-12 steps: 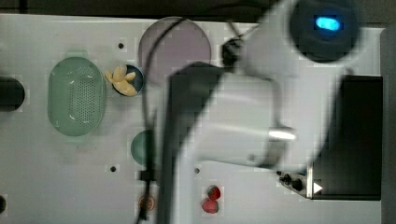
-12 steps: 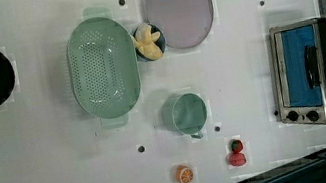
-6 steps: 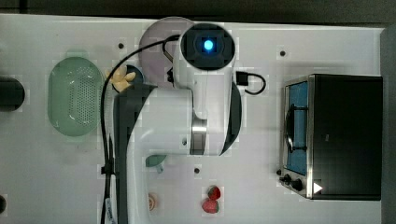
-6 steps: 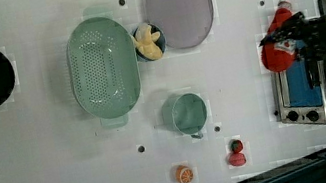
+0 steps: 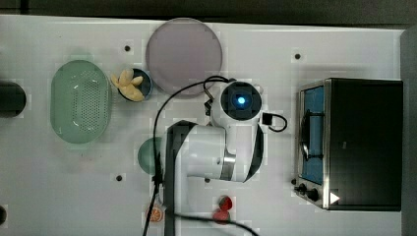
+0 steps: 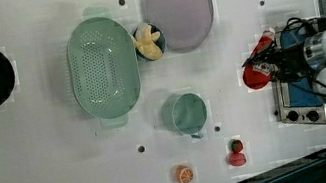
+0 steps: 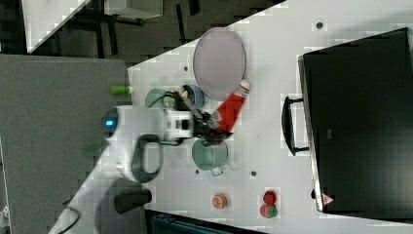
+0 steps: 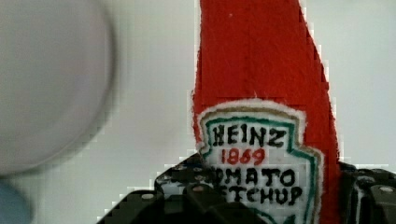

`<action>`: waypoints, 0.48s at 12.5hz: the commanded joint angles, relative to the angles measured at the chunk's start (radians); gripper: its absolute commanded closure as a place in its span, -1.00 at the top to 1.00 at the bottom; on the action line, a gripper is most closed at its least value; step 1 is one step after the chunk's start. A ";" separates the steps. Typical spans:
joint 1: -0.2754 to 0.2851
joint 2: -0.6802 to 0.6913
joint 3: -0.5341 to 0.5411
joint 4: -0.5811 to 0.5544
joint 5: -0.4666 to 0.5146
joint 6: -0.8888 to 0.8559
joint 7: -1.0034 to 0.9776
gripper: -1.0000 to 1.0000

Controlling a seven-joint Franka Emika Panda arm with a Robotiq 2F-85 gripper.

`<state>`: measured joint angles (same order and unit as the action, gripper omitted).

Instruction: Pick Ketchup from oven and place it on table.

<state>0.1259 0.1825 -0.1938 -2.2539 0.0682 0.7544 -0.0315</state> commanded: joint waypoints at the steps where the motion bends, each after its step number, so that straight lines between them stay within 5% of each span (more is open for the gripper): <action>1: 0.012 0.057 0.002 -0.019 0.000 0.094 0.025 0.29; 3: 0.018 0.112 0.012 -0.019 0.001 0.122 0.025 0.34; 6: 0.020 0.154 0.016 -0.016 0.002 0.157 0.025 0.97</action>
<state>0.1436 0.3750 -0.1699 -2.3047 0.0700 0.8823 -0.0287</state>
